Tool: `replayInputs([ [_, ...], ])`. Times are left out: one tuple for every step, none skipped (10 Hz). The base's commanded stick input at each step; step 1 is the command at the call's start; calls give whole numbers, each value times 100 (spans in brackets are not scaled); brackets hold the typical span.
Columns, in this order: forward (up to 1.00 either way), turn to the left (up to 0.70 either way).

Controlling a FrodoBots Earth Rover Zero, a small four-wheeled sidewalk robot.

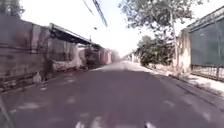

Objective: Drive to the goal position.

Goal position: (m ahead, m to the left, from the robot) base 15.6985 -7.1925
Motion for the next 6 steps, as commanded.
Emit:
replayInputs([
  [100, 0],
  [100, 0],
  [100, 0],
  [100, 0],
  [100, 0],
  [100, 0],
])
